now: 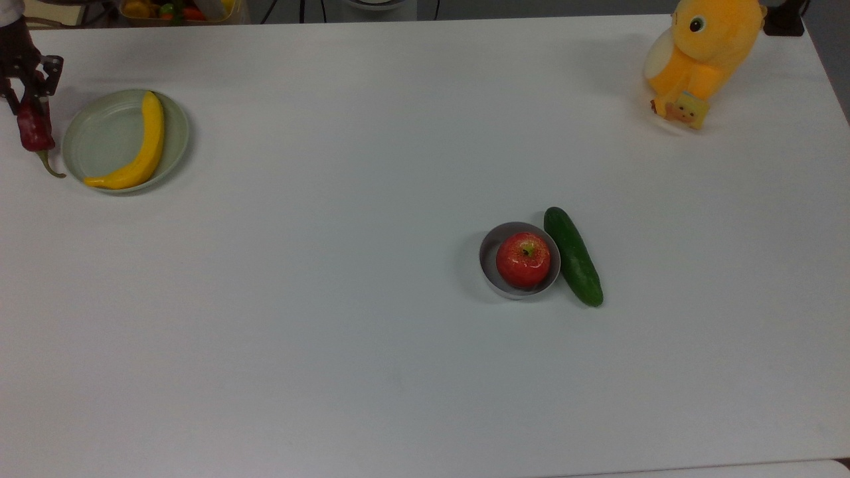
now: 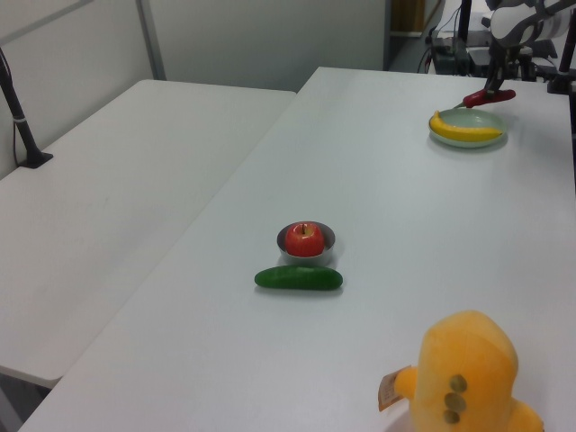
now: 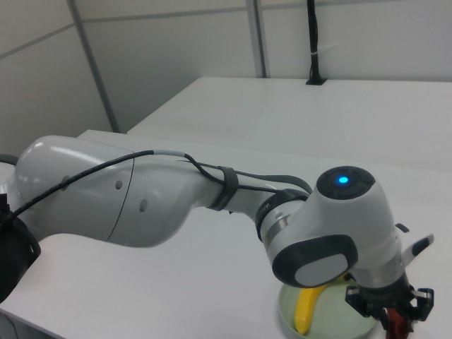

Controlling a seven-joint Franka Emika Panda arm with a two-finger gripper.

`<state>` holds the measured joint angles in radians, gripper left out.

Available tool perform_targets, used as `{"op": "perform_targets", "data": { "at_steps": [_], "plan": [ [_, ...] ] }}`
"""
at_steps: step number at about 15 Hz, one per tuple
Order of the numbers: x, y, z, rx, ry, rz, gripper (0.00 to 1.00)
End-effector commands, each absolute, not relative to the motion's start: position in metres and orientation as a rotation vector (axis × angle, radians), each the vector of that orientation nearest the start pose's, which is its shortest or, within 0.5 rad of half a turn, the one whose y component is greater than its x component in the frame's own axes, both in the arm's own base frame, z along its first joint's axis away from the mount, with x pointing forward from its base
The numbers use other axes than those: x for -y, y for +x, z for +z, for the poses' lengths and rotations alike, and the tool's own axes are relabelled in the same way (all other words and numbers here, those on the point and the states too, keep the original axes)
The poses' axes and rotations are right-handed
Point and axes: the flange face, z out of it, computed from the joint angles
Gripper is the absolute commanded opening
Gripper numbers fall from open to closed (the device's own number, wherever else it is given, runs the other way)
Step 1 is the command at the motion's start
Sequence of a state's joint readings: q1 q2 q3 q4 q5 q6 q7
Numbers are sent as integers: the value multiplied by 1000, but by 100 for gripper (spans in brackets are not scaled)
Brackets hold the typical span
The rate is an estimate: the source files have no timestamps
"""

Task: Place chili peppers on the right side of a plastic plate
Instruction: 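Carry the chili pepper to the plate rim and lower it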

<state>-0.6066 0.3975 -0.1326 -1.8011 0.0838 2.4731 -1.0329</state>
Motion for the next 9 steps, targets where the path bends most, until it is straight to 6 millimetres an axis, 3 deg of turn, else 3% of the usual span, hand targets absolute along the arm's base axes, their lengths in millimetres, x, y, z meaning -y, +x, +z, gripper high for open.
{"op": "perform_targets", "data": {
  "at_steps": [1,2,6,9],
  "plan": [
    [439,501,362,327,-3309,-359,82],
    [439,502,362,307,-3310,-364,91],
    [426,513,375,172,-3311,-406,100],
    [398,529,426,25,-3257,-434,100]
  ]
}}
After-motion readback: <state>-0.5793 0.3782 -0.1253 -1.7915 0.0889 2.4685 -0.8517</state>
